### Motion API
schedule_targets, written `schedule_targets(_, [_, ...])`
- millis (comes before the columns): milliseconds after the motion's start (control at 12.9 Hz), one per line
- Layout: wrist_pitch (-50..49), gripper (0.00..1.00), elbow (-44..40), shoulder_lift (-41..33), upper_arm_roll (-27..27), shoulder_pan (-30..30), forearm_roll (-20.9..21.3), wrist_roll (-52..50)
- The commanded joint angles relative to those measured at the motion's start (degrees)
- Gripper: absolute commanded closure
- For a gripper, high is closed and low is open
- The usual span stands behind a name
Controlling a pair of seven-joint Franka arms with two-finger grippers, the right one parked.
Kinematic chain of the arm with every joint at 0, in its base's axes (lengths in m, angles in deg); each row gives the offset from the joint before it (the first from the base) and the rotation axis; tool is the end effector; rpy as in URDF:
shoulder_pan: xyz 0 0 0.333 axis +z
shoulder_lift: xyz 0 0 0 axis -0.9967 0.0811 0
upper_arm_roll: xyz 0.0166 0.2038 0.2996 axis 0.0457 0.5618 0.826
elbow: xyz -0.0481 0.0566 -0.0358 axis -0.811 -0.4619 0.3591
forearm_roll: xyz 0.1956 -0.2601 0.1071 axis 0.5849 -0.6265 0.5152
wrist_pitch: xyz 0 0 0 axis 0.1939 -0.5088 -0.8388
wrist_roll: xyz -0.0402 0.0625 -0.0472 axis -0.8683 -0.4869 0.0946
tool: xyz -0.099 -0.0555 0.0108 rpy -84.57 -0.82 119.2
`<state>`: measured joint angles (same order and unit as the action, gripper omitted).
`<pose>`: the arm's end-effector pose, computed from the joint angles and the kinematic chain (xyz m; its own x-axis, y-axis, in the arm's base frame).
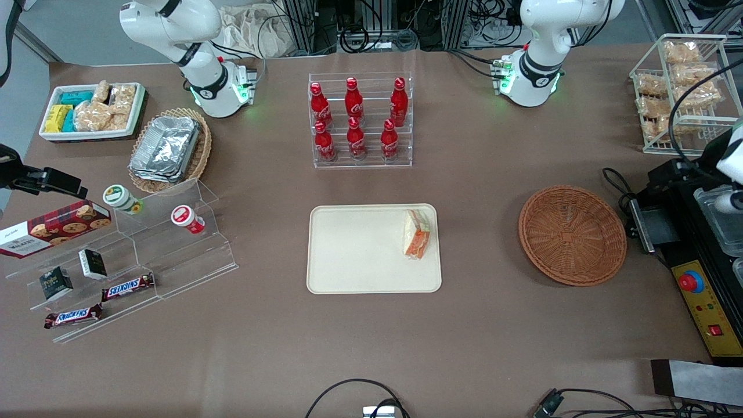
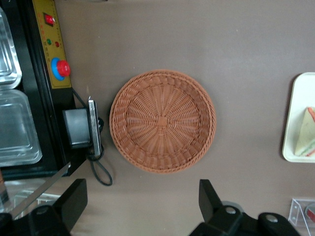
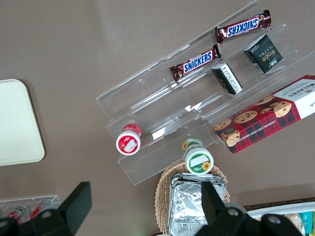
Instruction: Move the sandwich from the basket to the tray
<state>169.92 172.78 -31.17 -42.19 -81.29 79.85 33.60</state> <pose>0.5189 0.0194 0.6453 0.9985 0.0228 -0.0505 0.0205 -0.9988 -0.0455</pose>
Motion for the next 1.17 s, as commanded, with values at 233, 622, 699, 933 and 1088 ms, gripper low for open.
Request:
schedule_targets(233, [-2.8,0.0,2.3,-6.1,0.7,-2.2,-1.2,0.8])
schedule_targets(622, [-4.4,0.0,1.8,-6.9,0.6,-2.2,-1.5,0.2])
schedule_targets(699, [-4.7,0.0,1.6,-6.8,0.5,-2.2,-2.0,0.0])
schedule_targets(933, [-6.9,0.0,-0.3,-6.0,0.3,-2.2,-2.8,-0.3])
schedule_targets(1088, [-7.2,0.0,-0.4,-5.6,0.2,-2.3,-2.8,-0.6])
